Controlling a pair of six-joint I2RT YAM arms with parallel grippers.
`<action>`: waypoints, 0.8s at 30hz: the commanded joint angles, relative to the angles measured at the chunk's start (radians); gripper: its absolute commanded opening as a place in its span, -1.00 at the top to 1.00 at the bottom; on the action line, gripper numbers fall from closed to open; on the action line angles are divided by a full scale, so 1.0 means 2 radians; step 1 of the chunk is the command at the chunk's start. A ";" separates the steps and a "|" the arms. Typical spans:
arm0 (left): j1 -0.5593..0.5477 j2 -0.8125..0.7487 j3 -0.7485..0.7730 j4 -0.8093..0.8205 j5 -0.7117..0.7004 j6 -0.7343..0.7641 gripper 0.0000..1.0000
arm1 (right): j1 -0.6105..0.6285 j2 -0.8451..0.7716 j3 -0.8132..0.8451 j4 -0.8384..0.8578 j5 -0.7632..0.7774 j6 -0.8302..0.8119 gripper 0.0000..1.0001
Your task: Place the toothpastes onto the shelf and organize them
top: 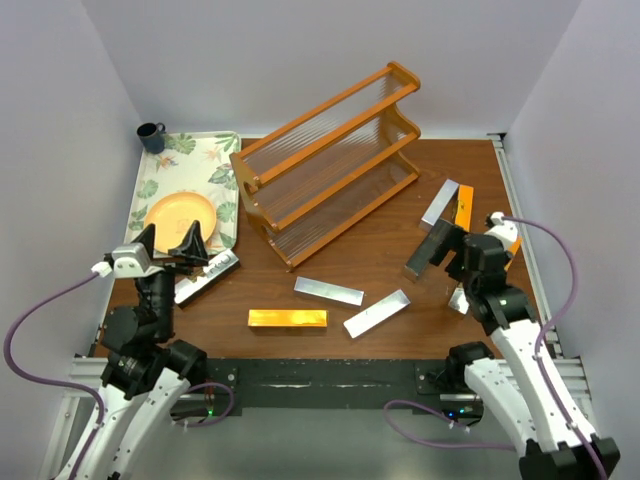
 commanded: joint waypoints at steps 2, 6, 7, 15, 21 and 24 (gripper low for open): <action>0.002 -0.008 0.007 0.007 -0.003 -0.003 -1.00 | 0.018 0.046 -0.032 0.054 0.035 0.061 -0.90; 0.001 -0.010 0.007 0.006 -0.003 -0.004 -1.00 | 0.059 0.079 -0.039 0.081 0.090 0.082 -0.87; 0.001 -0.010 0.007 0.007 -0.003 -0.004 -0.99 | 0.078 0.099 -0.035 0.088 0.097 0.086 -0.87; 0.001 -0.010 0.007 0.005 -0.003 -0.005 -1.00 | 0.154 0.211 0.000 0.100 0.185 0.132 -0.83; 0.001 -0.013 0.006 0.004 -0.004 -0.005 -1.00 | 0.166 0.262 0.007 0.115 0.191 0.151 -0.68; 0.001 -0.016 0.007 0.004 -0.004 -0.005 -1.00 | 0.168 0.281 0.008 0.127 0.189 0.154 -0.59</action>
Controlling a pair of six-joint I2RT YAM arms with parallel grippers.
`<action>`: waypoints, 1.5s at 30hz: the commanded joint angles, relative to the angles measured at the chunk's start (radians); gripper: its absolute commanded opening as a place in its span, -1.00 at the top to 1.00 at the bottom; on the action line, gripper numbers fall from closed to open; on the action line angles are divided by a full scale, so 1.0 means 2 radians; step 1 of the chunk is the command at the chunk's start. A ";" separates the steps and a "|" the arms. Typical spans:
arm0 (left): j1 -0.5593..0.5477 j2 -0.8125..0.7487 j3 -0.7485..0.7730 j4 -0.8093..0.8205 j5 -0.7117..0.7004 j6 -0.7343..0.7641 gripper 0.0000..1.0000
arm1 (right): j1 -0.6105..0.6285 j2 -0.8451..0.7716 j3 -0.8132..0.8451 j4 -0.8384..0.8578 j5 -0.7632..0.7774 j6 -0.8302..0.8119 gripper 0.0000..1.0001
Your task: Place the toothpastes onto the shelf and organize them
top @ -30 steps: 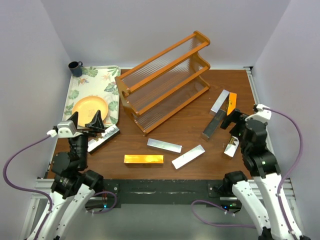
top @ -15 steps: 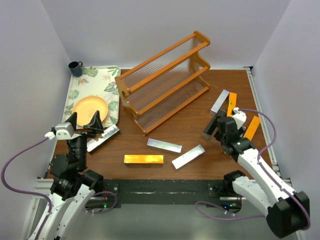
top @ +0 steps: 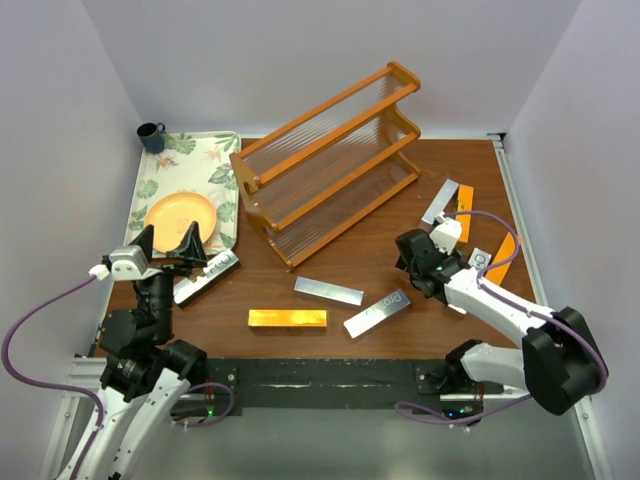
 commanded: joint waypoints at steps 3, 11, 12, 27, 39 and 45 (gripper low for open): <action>0.001 -0.009 0.006 0.007 -0.004 -0.005 -1.00 | 0.005 0.039 0.023 0.043 0.030 0.031 -0.49; 0.000 -0.012 0.007 0.006 -0.004 -0.005 -1.00 | 0.005 0.100 0.041 0.053 0.023 0.045 -0.31; -0.001 -0.012 0.007 0.006 -0.004 -0.005 -1.00 | 0.005 0.104 0.043 0.054 0.023 0.047 -0.29; -0.003 -0.013 0.006 0.006 -0.004 -0.004 -1.00 | 0.005 -0.006 0.029 -0.008 -0.025 -0.028 0.35; -0.003 -0.011 0.006 0.008 0.000 -0.004 -1.00 | 0.005 -0.067 0.096 0.025 -0.205 -0.274 0.35; -0.003 -0.013 0.006 0.006 0.000 -0.004 -1.00 | 0.000 0.015 0.138 0.067 -0.232 -0.369 0.35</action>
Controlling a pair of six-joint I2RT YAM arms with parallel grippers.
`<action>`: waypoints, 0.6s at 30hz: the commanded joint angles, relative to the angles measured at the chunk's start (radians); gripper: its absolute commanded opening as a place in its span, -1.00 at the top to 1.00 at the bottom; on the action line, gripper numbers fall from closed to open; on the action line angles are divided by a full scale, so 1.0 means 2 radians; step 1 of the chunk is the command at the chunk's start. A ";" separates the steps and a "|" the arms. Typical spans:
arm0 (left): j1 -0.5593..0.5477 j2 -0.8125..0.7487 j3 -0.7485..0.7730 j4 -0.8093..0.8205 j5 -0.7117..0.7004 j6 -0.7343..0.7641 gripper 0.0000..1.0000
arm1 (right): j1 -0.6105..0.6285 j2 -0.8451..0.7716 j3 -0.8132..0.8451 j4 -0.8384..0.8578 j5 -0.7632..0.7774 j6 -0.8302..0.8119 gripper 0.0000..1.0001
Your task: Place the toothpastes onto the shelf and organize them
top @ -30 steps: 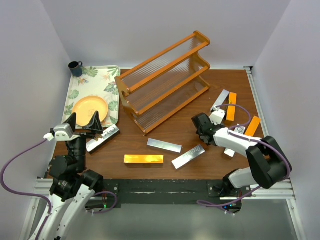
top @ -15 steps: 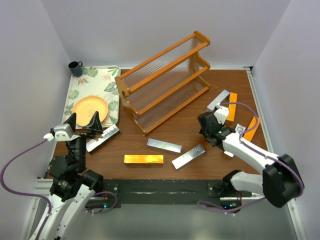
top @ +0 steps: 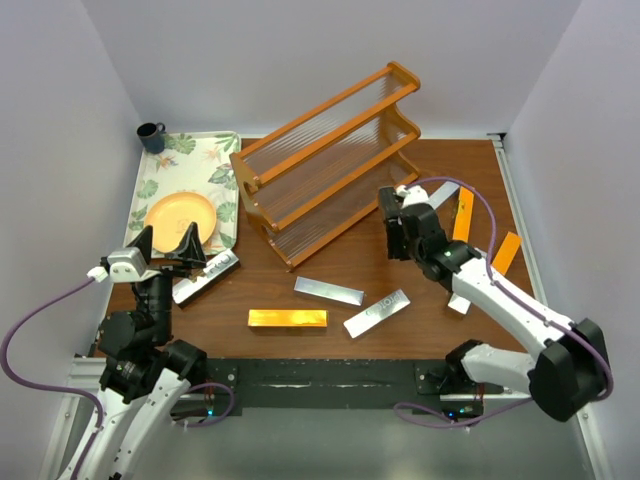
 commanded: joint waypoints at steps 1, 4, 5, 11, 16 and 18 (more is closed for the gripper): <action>-0.003 -0.006 0.006 0.008 0.001 -0.004 -1.00 | -0.007 0.043 0.038 0.064 -0.040 -0.108 0.35; -0.005 -0.008 0.005 0.009 0.006 -0.005 -0.99 | -0.026 0.082 0.055 0.078 -0.088 -0.146 0.35; -0.006 -0.008 0.006 0.009 0.007 -0.005 -1.00 | -0.033 0.099 0.062 0.095 -0.090 -0.152 0.35; -0.009 -0.014 0.006 0.008 0.005 -0.003 -1.00 | -0.086 0.141 0.074 0.177 -0.160 -0.204 0.35; -0.013 -0.016 0.006 0.008 0.006 -0.003 -0.99 | -0.111 0.187 0.106 0.196 -0.183 -0.237 0.36; -0.014 -0.016 0.005 0.009 0.005 -0.001 -1.00 | -0.119 0.203 0.125 0.203 -0.182 -0.238 0.36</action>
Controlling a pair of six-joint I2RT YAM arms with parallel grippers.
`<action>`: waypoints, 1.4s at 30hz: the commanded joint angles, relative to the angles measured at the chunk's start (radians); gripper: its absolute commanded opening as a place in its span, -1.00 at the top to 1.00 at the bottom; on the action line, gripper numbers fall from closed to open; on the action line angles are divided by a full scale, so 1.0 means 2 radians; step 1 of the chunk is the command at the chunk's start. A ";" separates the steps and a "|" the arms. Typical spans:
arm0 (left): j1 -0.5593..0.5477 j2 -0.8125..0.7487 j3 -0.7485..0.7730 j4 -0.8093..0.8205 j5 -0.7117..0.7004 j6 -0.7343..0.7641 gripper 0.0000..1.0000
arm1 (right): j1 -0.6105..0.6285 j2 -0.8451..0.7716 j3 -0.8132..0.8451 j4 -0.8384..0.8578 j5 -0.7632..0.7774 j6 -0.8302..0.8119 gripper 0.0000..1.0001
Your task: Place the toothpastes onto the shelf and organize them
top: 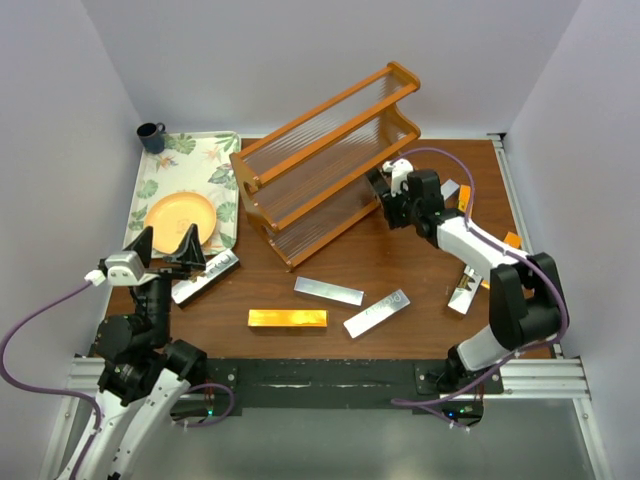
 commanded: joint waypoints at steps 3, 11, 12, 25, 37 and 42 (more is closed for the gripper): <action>-0.006 -0.002 0.006 0.010 0.002 0.000 -1.00 | -0.015 0.044 0.074 0.077 -0.041 -0.046 0.34; -0.007 0.014 0.004 0.013 0.010 0.005 -1.00 | -0.040 0.113 0.133 0.077 -0.089 -0.070 0.31; -0.007 0.016 0.004 0.014 0.010 0.005 -1.00 | -0.042 0.116 0.136 0.078 -0.091 -0.070 0.31; -0.007 0.044 0.003 0.022 0.020 0.012 -0.99 | -0.071 0.179 0.187 0.081 -0.111 -0.086 0.22; -0.006 0.052 0.003 0.023 0.029 0.015 -0.99 | -0.083 0.213 0.220 0.067 -0.109 -0.101 -0.02; -0.005 0.053 0.003 0.023 0.030 0.015 -0.99 | -0.084 0.231 0.241 0.053 -0.111 -0.111 -0.11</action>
